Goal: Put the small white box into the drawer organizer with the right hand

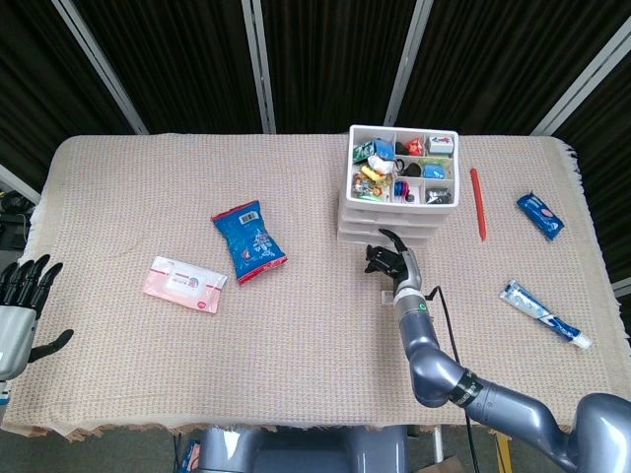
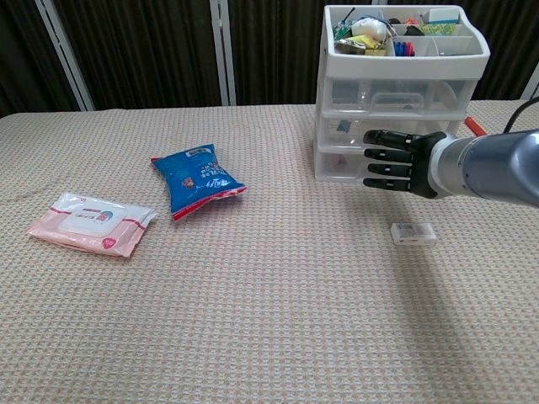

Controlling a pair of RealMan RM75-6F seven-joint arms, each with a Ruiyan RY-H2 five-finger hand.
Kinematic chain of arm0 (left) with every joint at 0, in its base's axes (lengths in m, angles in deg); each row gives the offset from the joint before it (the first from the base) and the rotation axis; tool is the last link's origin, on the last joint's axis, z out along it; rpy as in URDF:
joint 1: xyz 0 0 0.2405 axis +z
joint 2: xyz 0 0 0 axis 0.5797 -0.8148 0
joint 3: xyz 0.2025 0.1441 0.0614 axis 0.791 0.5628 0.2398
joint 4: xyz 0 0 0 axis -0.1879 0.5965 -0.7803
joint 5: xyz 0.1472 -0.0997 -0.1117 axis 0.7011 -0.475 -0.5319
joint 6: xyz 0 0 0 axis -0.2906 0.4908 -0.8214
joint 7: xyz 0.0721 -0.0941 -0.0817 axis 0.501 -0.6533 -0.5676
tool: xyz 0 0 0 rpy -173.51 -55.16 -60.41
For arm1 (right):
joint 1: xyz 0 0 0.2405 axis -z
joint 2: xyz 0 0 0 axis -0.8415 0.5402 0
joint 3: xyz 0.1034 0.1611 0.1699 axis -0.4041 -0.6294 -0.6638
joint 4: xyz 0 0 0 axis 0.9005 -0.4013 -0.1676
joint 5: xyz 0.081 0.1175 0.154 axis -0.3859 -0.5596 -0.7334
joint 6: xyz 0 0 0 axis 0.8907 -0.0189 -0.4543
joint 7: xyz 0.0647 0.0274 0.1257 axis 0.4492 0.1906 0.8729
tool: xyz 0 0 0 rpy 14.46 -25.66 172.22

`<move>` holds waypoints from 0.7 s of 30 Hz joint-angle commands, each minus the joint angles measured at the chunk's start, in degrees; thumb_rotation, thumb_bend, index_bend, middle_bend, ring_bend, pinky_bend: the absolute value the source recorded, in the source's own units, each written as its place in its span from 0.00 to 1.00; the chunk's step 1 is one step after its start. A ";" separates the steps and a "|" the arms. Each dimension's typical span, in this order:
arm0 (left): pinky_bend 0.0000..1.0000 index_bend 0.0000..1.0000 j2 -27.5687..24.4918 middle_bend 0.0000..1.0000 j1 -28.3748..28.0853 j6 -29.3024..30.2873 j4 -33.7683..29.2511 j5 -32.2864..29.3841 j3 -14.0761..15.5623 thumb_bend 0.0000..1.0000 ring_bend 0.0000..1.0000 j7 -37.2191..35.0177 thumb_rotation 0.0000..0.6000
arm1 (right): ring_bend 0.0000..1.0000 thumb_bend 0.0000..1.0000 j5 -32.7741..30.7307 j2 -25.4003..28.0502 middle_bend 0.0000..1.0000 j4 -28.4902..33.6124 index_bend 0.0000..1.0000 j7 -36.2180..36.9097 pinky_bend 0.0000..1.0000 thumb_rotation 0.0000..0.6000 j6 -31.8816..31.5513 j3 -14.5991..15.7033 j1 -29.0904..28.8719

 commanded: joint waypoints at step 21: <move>0.00 0.05 -0.42 0.00 -0.16 -0.90 -0.70 -0.39 0.24 0.20 0.00 -0.26 1.00 | 0.64 0.39 -6.87 -2.16 0.66 -5.65 0.28 -1.08 0.55 1.00 6.19 -4.34 -2.35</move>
